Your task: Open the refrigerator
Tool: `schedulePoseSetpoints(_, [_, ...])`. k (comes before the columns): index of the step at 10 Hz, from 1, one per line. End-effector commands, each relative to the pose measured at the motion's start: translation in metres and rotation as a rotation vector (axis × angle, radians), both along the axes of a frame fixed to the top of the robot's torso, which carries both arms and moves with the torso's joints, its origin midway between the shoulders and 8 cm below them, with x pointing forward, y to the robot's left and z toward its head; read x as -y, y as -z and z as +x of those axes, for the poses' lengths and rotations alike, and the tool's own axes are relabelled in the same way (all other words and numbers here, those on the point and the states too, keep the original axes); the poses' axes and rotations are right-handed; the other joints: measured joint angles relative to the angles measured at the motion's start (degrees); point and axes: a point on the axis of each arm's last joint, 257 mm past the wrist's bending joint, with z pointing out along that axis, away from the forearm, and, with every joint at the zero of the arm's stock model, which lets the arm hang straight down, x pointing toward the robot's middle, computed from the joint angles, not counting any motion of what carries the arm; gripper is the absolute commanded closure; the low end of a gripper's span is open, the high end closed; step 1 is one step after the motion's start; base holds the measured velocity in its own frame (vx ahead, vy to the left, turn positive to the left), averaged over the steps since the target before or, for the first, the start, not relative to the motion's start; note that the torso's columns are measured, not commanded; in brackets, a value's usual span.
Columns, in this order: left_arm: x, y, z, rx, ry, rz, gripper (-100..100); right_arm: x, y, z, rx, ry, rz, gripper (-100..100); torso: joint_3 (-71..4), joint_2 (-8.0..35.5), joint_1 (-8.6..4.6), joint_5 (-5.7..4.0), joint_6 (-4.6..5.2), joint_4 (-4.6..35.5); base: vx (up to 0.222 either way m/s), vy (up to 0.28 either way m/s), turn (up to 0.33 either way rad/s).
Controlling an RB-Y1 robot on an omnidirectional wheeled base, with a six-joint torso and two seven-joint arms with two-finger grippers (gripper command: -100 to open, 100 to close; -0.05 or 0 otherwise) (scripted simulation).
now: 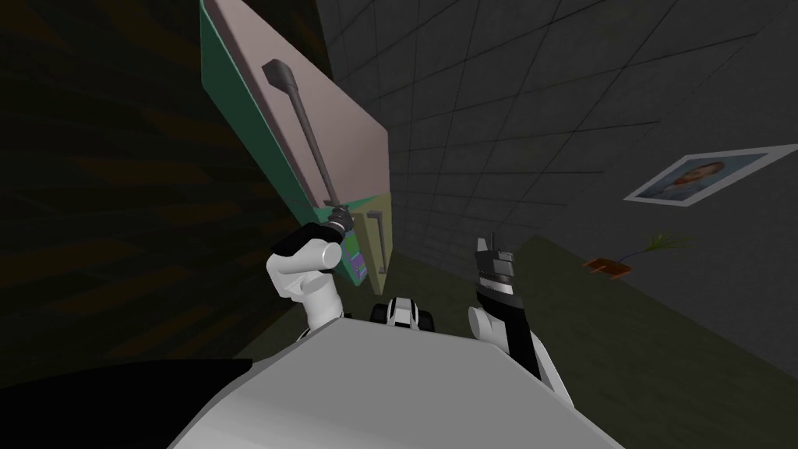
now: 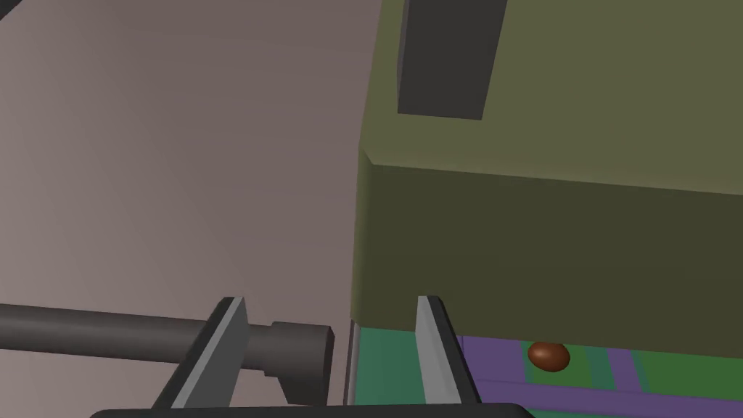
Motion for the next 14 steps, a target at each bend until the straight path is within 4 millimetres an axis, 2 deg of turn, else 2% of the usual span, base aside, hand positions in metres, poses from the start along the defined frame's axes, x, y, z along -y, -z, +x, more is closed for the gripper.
schedulePoseSetpoints(1, [-0.014, -0.014, -0.004, 0.04, -0.049, 0.01, 100, 0.0, 0.0, 0.0, 0.0, 0.0, 0.0, 0, 0.1, 0.1, 0.03, 0.06, -0.13, 0.0, 0.006, -0.364, 0.079])
schedulePoseSetpoints(2, [-0.014, 0.0, -0.002, 0.006, -0.038, 0.003, 100, 0.0, 0.0, 0.0, 0.0, 0.0, 0.0, 0, 0.2, 0.3, 0.12, 0.08, -0.28, 0.1, -0.01, -0.167, 0.052])
schedulePoseSetpoints(3, [-0.012, 0.003, 0.008, 0.001, -0.039, -0.005, 100, 0.0, 0.0, 0.0, 0.0, 0.0, 0.0, 0, 0.4, 0.5, 0.81, 0.29, -0.38, 0.1, 0.054, -0.191, 0.32])
schedulePoseSetpoints(4, [-0.008, 0.001, 0.018, 0.008, -0.036, -0.008, 100, 0.0, 0.0, 0.0, -0.001, 0.0, 0.0, 0, 0.5, 0.6, 0.67, 0.47, -0.62, -0.1, 0.131, -0.325, 0.404])
schedulePoseSetpoints(5, [-0.008, 0.001, 0.018, 0.008, -0.036, -0.009, 100, 0.0, 0.0, 0.0, 0.0, 0.0, 0.0, 0, 0.5, 0.5, 0.26, 0.43, -0.6, -0.2, 0.083, -0.299, 0.218])
schedulePoseSetpoints(8, [0.006, -0.01, 0.043, 0.038, -0.025, -0.011, 100, 0.0, 0.0, 0.0, 0.0, 0.0, 0.0, 0, 0.4, 0.3, 0.19, 0.41, -0.52, -0.3, 0.088, -0.415, 0.328])
schedulePoseSetpoints(9, [0.006, -0.006, 0.046, 0.027, -0.024, -0.012, 100, 0.0, 0.0, 0.0, 0.0, 0.0, 0.0, 0, 0.5, 0.5, 0.18, 0.41, -0.52, -0.3, 0.046, -0.326, 0.263])
schedulePoseSetpoints(11, [0.018, -0.013, 0.063, 0.047, -0.015, -0.007, 100, 0.0, 0.0, 0.0, 0.0, 0.0, 0.0, 0, 0.7, 0.8, 0.97, 0.67, -0.68, -0.2, 0.074, -0.317, 0.383])
schedulePoseSetpoints(12, [0.018, -0.011, 0.064, 0.041, -0.015, -0.008, 100, 0.0, 0.0, 0.0, 0.0, 0.0, 0.0, 0, 0.7, 0.8, 0.53, 0.54, -0.67, -0.1, 0.051, -0.325, 0.144])
schedulePoseSetpoints(14, [0.031, -0.019, 0.08, 0.059, -0.005, 0.001, 100, 0.0, 0.0, 0.0, 0.0, 0.0, 0.0, 0, 0.9, 1.1, 0.41, 0.48, -0.68, 0.0, -0.006, -0.376, 0.356])
